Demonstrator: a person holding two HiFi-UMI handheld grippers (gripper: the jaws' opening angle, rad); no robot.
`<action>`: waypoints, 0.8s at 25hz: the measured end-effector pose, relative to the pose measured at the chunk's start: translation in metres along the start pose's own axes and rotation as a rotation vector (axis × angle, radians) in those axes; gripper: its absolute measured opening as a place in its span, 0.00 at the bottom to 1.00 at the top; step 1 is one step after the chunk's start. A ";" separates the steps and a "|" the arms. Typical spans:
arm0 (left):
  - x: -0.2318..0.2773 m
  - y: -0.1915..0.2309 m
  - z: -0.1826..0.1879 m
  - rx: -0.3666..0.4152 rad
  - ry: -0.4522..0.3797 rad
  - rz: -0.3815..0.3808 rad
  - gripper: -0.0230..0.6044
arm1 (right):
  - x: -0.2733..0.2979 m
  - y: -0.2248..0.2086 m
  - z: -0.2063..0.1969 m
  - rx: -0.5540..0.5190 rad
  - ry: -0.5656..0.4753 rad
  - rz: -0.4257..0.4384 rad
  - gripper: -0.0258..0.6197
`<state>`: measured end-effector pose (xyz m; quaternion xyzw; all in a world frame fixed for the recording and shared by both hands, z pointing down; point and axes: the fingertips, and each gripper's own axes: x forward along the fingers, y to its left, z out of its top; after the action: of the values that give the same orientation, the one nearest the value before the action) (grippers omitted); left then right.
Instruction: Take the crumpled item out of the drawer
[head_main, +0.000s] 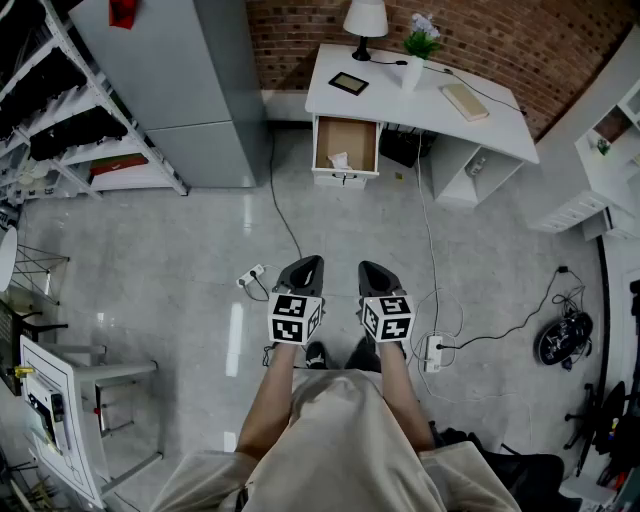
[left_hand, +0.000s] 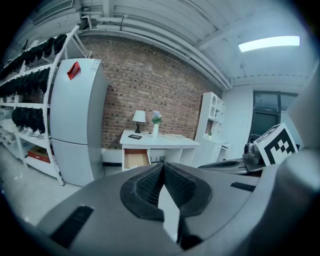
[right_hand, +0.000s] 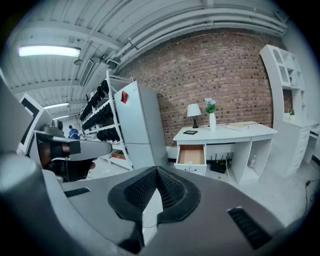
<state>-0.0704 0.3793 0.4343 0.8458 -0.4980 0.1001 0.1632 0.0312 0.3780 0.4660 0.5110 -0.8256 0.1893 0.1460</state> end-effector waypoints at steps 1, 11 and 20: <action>0.001 0.001 0.001 -0.001 -0.002 -0.004 0.06 | 0.001 0.000 0.001 -0.002 0.000 -0.002 0.08; 0.012 0.012 0.006 -0.002 0.005 -0.039 0.06 | 0.012 0.000 0.008 0.003 -0.006 -0.012 0.08; 0.025 0.034 -0.001 -0.020 0.023 -0.038 0.06 | 0.021 -0.015 0.005 0.070 -0.021 -0.006 0.08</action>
<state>-0.0883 0.3434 0.4495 0.8521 -0.4811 0.1017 0.1795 0.0356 0.3531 0.4727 0.5203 -0.8185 0.2124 0.1196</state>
